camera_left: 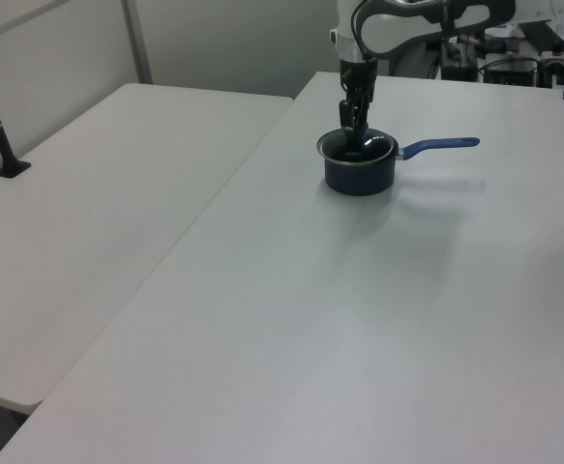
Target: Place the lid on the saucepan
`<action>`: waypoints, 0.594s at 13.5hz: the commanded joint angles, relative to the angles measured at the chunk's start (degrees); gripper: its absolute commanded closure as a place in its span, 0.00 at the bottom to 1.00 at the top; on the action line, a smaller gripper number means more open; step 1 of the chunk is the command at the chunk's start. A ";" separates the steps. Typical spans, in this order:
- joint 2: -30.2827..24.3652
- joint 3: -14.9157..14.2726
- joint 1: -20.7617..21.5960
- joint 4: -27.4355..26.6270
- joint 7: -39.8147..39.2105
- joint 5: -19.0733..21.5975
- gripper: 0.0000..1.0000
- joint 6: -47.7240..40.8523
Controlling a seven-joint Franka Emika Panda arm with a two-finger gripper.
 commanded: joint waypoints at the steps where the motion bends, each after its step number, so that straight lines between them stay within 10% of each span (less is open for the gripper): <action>1: 1.57 -0.93 -0.03 1.37 0.13 0.82 0.55 1.52; 8: -1.93 -1.37 -0.03 -2.49 -5.14 1.17 0.55 0.64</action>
